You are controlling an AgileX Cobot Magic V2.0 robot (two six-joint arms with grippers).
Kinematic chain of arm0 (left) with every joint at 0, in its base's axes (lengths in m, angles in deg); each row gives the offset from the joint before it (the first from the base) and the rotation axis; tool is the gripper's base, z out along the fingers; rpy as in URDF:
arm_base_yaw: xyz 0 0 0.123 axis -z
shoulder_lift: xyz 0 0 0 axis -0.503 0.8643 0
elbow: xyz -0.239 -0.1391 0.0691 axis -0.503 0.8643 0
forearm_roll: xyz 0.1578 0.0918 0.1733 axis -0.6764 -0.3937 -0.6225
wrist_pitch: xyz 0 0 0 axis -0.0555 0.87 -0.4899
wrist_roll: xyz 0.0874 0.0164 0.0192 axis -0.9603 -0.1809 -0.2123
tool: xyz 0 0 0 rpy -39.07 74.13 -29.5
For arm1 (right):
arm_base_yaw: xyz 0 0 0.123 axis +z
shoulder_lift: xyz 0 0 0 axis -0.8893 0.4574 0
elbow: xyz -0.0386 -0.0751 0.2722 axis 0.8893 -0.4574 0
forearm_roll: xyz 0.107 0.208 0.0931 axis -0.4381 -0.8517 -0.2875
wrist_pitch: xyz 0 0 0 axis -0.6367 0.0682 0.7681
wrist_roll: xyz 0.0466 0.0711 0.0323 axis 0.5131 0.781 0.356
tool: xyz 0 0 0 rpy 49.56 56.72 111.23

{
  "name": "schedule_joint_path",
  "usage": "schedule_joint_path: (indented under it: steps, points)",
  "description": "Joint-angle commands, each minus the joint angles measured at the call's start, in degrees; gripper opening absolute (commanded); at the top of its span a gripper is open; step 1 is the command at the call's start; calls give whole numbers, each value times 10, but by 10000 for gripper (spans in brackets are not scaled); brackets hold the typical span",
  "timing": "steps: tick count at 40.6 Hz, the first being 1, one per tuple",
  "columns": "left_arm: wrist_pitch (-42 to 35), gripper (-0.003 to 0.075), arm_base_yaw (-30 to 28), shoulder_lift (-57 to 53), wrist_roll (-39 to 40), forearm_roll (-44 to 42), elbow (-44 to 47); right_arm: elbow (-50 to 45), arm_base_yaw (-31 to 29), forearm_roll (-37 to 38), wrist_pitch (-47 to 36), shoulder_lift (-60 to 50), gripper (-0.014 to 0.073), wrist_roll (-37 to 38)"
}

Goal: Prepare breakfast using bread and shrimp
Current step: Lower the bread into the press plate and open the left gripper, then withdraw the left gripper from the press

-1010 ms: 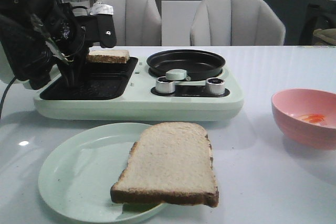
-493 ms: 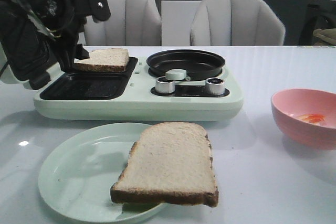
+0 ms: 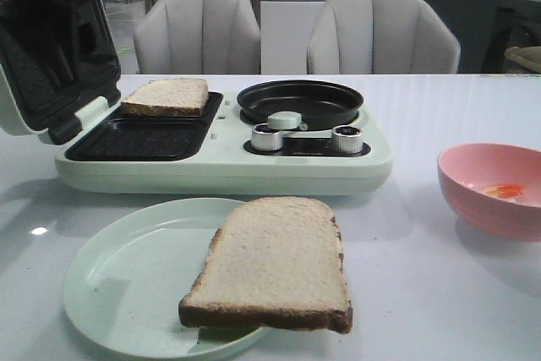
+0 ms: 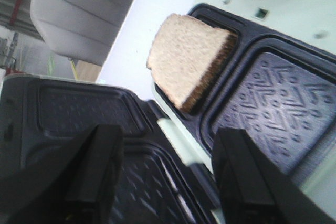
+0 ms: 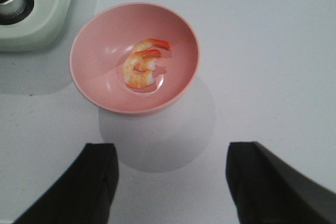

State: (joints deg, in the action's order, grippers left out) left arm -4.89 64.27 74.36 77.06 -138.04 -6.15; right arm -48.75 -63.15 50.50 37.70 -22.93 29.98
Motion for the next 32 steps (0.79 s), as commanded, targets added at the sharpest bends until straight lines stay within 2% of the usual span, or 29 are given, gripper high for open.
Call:
schedule_joint_path:
  steps: [1, 3, 5, 8, 11, 15, 20, 23, 32]
  points:
    - [56, 436, 37, -63, 12, 52, 29, 16, -2, 0, -41, 0, 545, -1]
    - [64, 436, 58, -83, -14, 97, 50, 16, -2, 0, -41, 0, 545, -1]
    - [70, 436, 81, -100, -90, 162, 60, 16, -2, 0, -41, 0, 545, -1]
    - [110, 436, 118, -122, -207, 292, 56, 16, -2, 0, -41, 0, 545, -1]
    - [167, 436, 149, -135, -290, 427, 43, 16, -2, 0, -41, 0, 545, -1]
    - [224, 436, 168, -149, -380, 594, 31, 16, -2, 0, -41, 0, 545, -1]
    - [220, 436, 169, -189, -474, 786, 31, 16, -2, 0, -41, 0, 545, -1]
    - [208, 436, 169, -225, -479, 840, 31, 16, -2, 0, -41, 0, 545, -1]
    - [164, 436, 169, -362, -479, 912, 31, 16, -2, 0, -41, 0, 545, -1]
